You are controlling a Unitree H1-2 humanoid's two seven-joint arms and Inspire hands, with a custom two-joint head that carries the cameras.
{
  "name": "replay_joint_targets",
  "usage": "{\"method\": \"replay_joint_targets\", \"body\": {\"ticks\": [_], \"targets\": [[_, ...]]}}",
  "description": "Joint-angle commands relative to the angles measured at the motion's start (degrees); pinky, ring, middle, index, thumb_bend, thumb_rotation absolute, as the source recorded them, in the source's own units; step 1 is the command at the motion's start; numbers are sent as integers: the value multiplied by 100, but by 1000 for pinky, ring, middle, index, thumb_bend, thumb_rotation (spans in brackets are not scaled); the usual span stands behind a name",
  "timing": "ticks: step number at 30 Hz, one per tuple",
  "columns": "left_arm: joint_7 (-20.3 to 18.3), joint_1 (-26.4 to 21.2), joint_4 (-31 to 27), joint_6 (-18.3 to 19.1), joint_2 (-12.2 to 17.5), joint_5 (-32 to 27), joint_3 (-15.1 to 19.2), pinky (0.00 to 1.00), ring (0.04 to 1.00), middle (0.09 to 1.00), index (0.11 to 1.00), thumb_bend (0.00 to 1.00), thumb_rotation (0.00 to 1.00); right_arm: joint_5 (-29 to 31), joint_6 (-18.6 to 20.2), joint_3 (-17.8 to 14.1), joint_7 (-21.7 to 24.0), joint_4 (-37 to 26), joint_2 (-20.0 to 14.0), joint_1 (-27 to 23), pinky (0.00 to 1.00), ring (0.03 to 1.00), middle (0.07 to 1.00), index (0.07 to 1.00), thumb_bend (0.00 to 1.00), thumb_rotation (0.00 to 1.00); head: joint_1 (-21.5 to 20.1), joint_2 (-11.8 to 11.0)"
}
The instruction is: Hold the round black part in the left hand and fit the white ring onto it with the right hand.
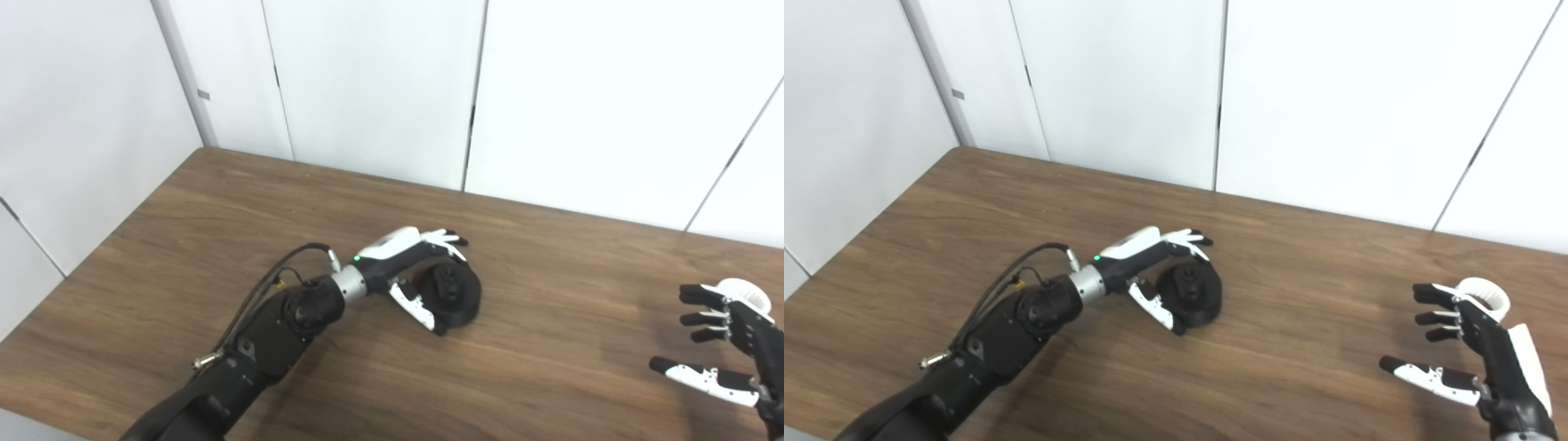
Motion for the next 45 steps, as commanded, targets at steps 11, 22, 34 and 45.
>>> {"method": "replay_joint_targets", "body": {"ticks": [11,22,34,45], "targets": [[-223,200,-192,-65,-461,206,-513,1000,1000,943,485,521,77,36,-141,-34,-36,-193,-62,-223,550,646,737,726,706,56,-20,61],[-295,362,37,-119,-690,251,-896,1000,1000,946,485,520,78,2,-182,-22,-66,-180,-39,-257,543,641,739,723,708,69,-102,84],[-67,366,150,-272,-414,678,-1150,1000,1000,940,485,520,77,-199,-161,96,-90,-328,55,-378,533,640,746,721,701,65,-1290,66],[-184,468,-137,-325,336,144,-1265,994,1000,935,487,521,75,-1075,191,216,-345,-286,241,-1141,563,672,748,731,675,132,-3598,-212]]}}
